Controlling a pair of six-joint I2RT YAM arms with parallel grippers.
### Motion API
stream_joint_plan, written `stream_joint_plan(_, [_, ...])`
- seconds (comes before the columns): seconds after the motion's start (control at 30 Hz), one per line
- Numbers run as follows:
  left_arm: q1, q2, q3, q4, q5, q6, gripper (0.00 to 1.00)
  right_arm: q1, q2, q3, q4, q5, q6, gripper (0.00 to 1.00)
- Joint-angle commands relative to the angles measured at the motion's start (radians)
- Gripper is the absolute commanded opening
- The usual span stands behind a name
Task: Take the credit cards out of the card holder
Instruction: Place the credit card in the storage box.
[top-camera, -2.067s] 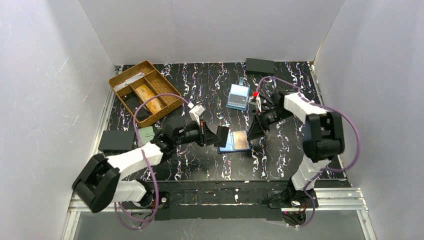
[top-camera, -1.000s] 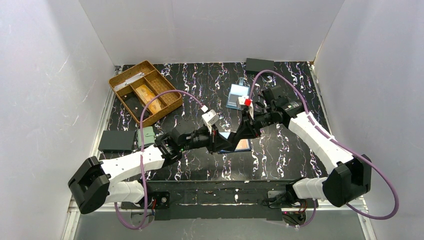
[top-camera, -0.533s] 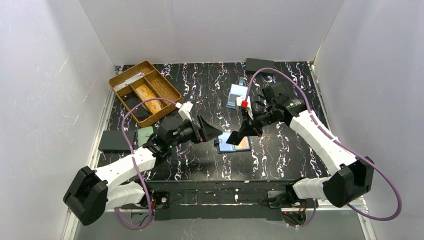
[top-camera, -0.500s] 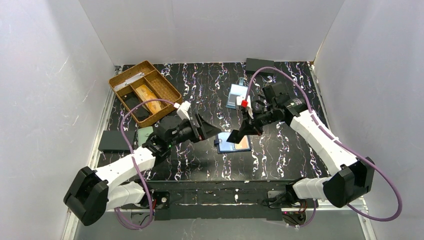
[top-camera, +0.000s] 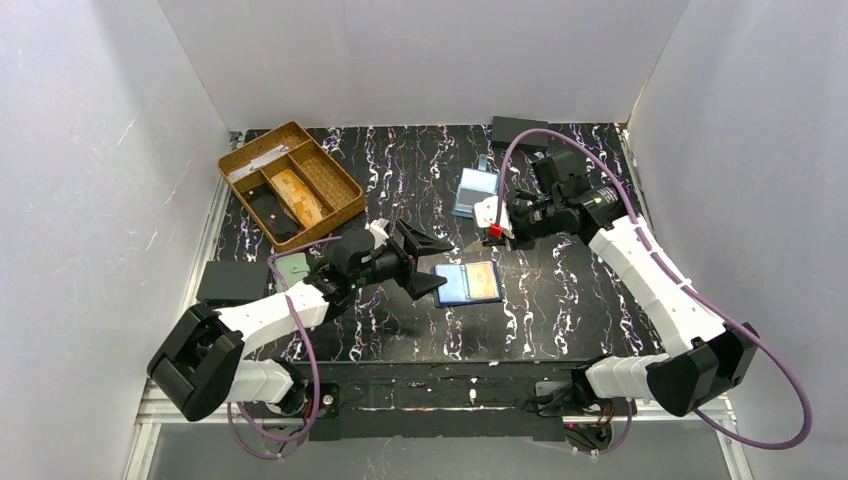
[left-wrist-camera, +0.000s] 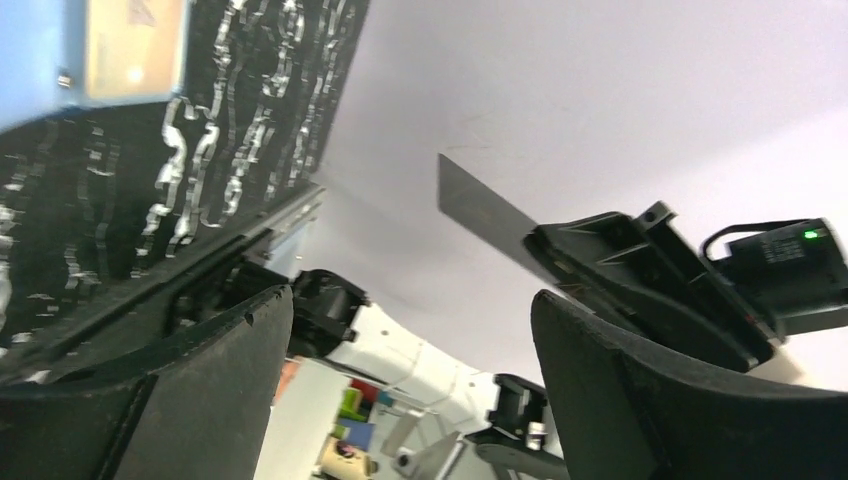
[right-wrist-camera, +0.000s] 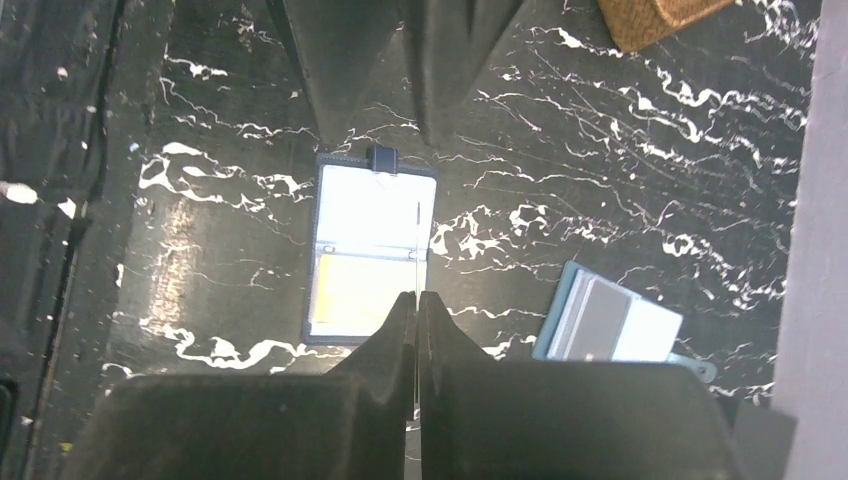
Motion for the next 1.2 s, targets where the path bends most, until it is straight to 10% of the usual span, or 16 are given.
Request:
stream_joint_plan(0.0, [-0.026,0.017,0.060,0.060,-0.055,-0.182,0.86,0.011,-0.001,0.036,-0.055,-0.009,-0.160,0.01])
stream_joint_plan(0.43, [-0.119,0.173,0.150,0.198,-0.120,-0.359,0.58,0.044,-0.003,0.007,-0.004,0.003,-0.187,0.01])
stream_joint_plan(0.7, [-0.132,0.222,0.144,0.316,-0.134,-0.386,0.06,0.056,-0.017,-0.042,-0.045,0.021,-0.276,0.02])
stream_joint_plan(0.77, [-0.131,0.243,0.130,0.378,-0.143,-0.392,0.00,0.056,-0.022,-0.053,-0.093,0.007,-0.335,0.15])
stream_joint_plan(0.97, [-0.105,0.357,0.059,0.679,-0.178,-0.358,0.00,0.050,-0.060,-0.058,-0.235,-0.072,-0.397,0.97])
stream_joint_plan(1.17, [0.003,0.461,-0.027,0.891,-0.079,-0.188,0.00,-0.009,-0.113,-0.066,-0.250,-0.203,-0.255,0.98])
